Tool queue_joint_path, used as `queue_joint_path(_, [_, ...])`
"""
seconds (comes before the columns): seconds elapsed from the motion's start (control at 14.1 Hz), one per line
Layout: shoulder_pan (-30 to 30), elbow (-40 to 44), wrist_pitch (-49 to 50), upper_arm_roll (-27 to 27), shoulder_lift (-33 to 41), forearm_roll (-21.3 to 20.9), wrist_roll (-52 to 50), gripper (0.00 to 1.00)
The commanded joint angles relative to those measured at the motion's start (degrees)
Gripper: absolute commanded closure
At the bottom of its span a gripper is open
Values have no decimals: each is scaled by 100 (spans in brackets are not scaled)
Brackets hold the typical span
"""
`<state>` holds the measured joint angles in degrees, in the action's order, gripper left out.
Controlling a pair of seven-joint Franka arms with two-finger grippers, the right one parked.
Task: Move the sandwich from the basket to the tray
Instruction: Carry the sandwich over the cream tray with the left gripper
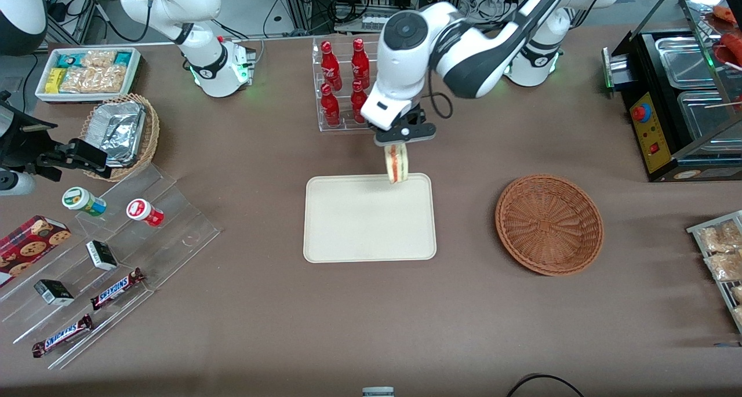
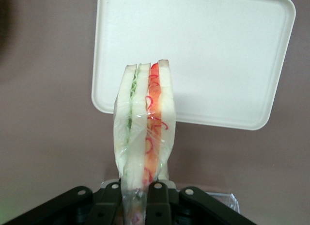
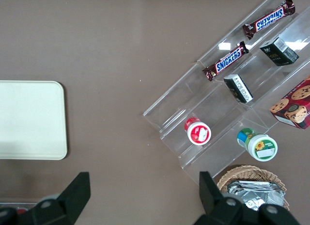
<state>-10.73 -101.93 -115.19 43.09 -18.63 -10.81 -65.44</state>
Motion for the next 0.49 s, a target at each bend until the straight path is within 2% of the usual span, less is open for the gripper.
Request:
queue_joint_path(0.0, [-297, 586, -90, -28, -911, -727, -625, 100])
queue_joint_path(0.14, [-403, 604, -283, -46, -1255, -1351, -1109, 100])
queue_joint_path(0.42, [-429, 631, -679, -46, -1722, -1906, -1576, 100])
